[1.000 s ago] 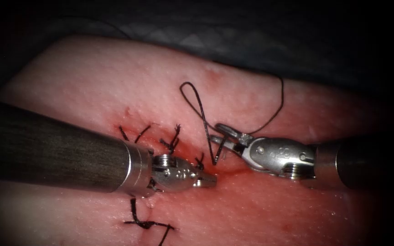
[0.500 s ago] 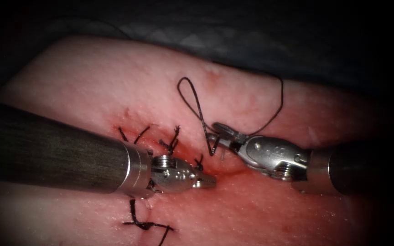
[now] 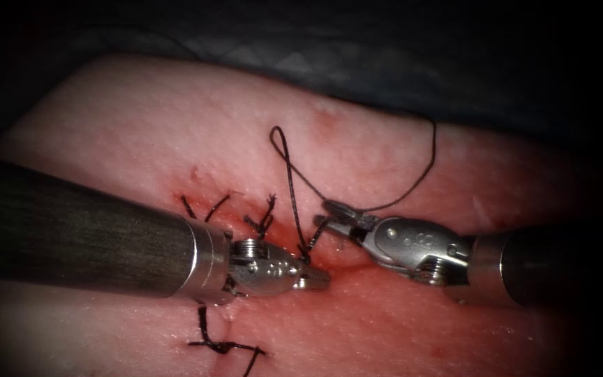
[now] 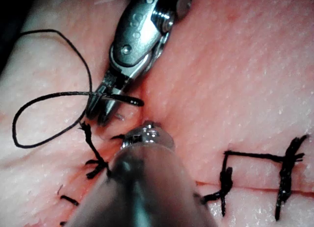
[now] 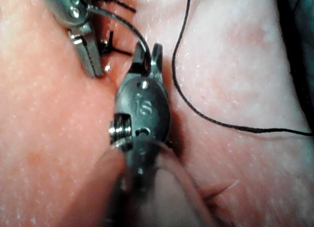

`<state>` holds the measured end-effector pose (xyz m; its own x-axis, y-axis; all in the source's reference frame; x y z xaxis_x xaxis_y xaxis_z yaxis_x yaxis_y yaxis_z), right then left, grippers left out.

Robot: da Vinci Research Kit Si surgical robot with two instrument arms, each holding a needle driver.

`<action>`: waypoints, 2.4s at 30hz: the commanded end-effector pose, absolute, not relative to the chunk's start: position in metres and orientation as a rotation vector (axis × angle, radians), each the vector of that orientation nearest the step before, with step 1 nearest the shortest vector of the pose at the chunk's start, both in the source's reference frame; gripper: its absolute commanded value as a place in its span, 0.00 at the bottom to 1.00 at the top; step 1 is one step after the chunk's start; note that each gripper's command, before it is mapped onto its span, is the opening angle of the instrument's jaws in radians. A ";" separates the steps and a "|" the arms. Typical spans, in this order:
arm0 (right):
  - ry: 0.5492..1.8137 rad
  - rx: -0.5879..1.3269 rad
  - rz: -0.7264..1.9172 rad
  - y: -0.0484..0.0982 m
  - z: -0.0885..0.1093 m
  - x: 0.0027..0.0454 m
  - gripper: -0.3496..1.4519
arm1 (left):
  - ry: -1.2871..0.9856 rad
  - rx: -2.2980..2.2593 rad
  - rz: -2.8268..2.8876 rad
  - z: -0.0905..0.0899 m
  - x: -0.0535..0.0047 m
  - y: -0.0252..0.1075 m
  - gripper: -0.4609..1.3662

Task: Wound Closure
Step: Insert needle into flesh above wound

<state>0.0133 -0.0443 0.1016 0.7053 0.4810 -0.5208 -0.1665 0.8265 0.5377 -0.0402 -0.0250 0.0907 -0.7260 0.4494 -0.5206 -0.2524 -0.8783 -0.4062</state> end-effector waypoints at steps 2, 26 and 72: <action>0.680 0.480 0.369 -0.044 0.102 0.0130 0.00 | -0.449 -0.891 2.571 0.091 -0.0402 -0.025 0.06; 0.604 0.537 0.338 -0.046 0.103 0.0123 0.00 | -0.419 -0.877 2.570 0.090 -0.0401 -0.025 0.06; 0.781 -0.172 0.027 -0.035 0.092 0.0180 0.56 | -0.418 -0.876 2.568 0.090 -0.0402 -0.025 0.06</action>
